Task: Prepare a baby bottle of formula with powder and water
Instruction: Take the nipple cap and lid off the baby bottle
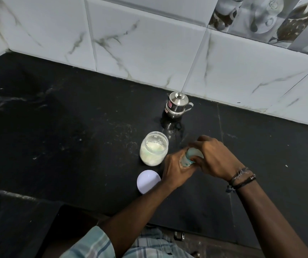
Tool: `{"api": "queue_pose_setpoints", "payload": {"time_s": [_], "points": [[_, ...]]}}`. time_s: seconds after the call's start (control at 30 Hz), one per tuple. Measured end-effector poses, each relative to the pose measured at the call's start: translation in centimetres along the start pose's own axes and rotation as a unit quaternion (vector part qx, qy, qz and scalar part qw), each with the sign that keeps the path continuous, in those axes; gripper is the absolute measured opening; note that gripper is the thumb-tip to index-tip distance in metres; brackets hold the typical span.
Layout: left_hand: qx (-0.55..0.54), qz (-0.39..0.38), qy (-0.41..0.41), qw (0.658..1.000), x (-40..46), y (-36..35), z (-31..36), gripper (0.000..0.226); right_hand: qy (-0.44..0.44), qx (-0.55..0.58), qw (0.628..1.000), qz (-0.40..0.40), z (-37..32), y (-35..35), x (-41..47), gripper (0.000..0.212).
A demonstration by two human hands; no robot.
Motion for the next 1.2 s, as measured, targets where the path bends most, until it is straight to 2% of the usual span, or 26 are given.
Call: {"api": "queue_pose_setpoints", "payload": {"time_s": [0.17,0.3,0.43,0.53,0.6,0.8,0.93,0.97,1.07,1.2], "points": [[-0.001,-0.006,-0.023,1.0,0.0,0.3,0.7,0.032,0.054,0.024,0.996,0.062,-0.9,3.1,-1.5,0.044],[0.009,-0.003,-0.033,0.999,-0.1,0.2,0.6,0.038,0.054,0.069,0.99,0.11,-0.2,5.3,-1.3,0.042],[0.0,-0.009,-0.024,1.0,0.0,0.2,0.5,0.045,0.02,0.134,0.979,0.151,1.7,4.2,-1.8,0.052],[-0.005,-0.006,-0.025,1.0,0.1,0.3,0.6,0.049,-0.035,0.173,0.974,0.143,4.0,2.2,-2.2,0.063],[-0.004,-0.002,-0.019,1.0,0.0,0.3,0.4,0.05,-0.075,0.221,0.962,0.139,5.5,0.8,-2.5,0.061],[0.008,-0.006,-0.01,1.0,-0.1,0.3,0.1,0.052,-0.167,0.389,0.883,0.202,9.2,-2.9,-4.8,0.039],[0.018,-0.006,-0.009,1.0,-0.1,0.3,0.1,0.051,-0.22,0.518,0.791,0.24,11.0,-6.0,-5.7,0.041],[0.018,-0.006,-0.009,1.0,-0.1,0.3,0.1,0.052,-0.227,0.517,0.788,0.246,11.2,-6.6,-5.8,0.04],[0.02,-0.006,-0.012,1.0,0.0,0.3,0.3,0.052,-0.237,0.448,0.821,0.263,11.5,-8.1,-6.0,0.036],[0.024,-0.011,-0.022,0.999,0.0,0.3,0.6,0.051,-0.28,0.429,0.817,0.265,11.9,-10.6,-6.2,0.04]]}}
Point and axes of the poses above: each hand's wrist, its own x-axis towards the middle knuckle, its own y-axis out of the back of the hand, z = x × y, the point moved 7 cm from there along x, towards the middle knuckle, and after that the axes turned 1 degree about -y, right-handed, at the moved point
